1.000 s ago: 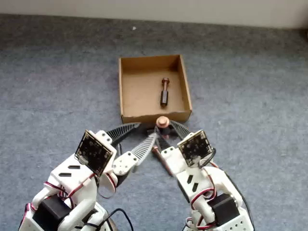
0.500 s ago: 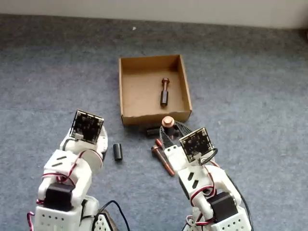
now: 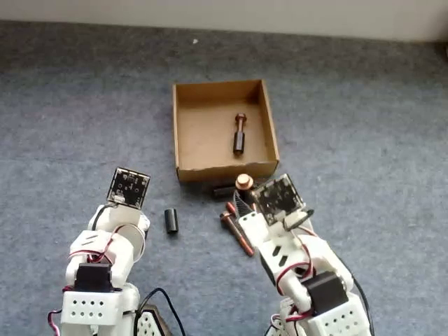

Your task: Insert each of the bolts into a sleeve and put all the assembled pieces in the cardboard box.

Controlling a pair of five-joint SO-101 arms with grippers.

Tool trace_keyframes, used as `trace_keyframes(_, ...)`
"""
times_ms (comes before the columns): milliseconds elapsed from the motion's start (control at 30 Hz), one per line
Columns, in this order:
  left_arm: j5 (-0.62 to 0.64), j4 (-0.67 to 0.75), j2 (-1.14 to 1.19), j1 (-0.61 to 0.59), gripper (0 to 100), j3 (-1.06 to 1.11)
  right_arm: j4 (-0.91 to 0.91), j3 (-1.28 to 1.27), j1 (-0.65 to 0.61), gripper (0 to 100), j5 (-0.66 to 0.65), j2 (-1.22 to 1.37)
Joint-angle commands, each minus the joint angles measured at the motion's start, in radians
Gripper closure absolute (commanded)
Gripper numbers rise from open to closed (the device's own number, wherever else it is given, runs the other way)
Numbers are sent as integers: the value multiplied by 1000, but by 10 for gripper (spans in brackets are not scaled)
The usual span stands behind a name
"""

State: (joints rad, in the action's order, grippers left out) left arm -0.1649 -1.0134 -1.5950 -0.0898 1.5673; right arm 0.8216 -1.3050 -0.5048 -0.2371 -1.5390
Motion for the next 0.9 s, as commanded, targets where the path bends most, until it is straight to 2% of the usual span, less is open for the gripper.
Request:
trace_keyframes(0,-20,2,-5,-4,994,1,-1,216,10,993,-5,249)
trace_keyframes(233,-20,26,-5,-5,994,16,-4,526,10,993,-9,676)
trace_keyframes(667,-20,25,-5,-8,994,18,-5,1040,10,993,-6,1271)
trace_keyframes(867,-20,25,-5,-8,994,18,-148,1158,10,993,-5,1472)
